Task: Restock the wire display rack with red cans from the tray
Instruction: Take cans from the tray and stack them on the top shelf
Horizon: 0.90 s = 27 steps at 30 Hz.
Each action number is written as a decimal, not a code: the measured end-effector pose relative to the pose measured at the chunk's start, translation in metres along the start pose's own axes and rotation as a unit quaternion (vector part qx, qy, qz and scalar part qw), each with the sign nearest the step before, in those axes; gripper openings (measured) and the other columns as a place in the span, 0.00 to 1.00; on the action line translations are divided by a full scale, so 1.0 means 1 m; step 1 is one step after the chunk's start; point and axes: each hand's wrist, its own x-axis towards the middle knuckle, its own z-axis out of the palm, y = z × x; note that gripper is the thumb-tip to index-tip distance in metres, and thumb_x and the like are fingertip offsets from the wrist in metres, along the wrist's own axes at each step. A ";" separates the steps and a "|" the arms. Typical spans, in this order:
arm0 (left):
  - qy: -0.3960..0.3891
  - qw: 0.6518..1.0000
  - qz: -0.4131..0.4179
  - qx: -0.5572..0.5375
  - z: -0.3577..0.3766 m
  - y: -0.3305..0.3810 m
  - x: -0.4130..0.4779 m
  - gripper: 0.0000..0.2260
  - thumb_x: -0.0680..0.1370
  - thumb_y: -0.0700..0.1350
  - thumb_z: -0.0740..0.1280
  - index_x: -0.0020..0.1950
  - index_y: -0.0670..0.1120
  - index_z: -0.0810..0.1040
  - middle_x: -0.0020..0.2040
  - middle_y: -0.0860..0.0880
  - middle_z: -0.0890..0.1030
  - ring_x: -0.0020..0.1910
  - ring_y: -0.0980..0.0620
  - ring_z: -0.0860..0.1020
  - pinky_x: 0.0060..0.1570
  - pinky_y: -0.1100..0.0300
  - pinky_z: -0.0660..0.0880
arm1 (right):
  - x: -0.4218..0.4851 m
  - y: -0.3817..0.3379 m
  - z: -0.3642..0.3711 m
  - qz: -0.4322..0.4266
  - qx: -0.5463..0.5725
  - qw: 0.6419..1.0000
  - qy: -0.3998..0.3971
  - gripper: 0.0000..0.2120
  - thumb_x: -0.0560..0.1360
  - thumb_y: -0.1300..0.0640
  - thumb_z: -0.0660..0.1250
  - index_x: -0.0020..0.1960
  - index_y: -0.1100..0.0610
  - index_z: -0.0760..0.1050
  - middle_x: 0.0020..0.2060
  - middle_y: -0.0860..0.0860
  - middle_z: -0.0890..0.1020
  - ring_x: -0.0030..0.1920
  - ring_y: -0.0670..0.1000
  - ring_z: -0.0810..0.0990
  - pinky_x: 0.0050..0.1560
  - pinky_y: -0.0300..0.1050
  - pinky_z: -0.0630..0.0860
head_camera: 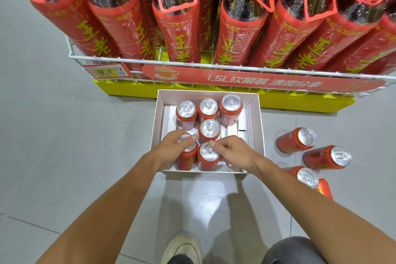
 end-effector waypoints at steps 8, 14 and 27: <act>0.005 1.000 0.010 -0.029 0.006 0.003 -0.005 0.12 0.81 0.51 0.71 0.60 0.45 0.81 0.59 0.44 0.85 0.61 0.44 0.83 0.66 0.44 0.77 | -0.009 -0.005 -0.010 0.000 0.011 1.000 0.008 0.28 0.82 0.42 0.64 0.30 0.56 0.63 0.28 0.52 0.67 0.32 0.50 0.66 0.41 0.47 0.67; 0.017 0.998 0.057 0.014 0.007 0.031 -0.015 0.09 0.79 0.54 0.72 0.50 0.49 0.83 0.54 0.44 0.86 0.59 0.43 0.83 0.64 0.43 0.78 | -0.017 -0.020 -0.030 0.032 0.120 0.992 0.023 0.34 0.81 0.40 0.65 0.42 0.75 0.75 0.34 0.57 0.76 0.37 0.51 0.75 0.48 0.50 0.84; 0.098 0.976 0.193 -0.002 -0.002 0.120 -0.012 0.09 0.81 0.50 0.70 0.45 0.46 0.83 0.43 0.48 0.82 0.42 0.49 0.80 0.42 0.54 0.76 | -0.011 -0.080 -0.074 0.004 0.081 0.984 0.156 0.35 0.76 0.35 0.63 0.37 0.70 0.76 0.30 0.55 0.77 0.35 0.54 0.76 0.49 0.59 0.85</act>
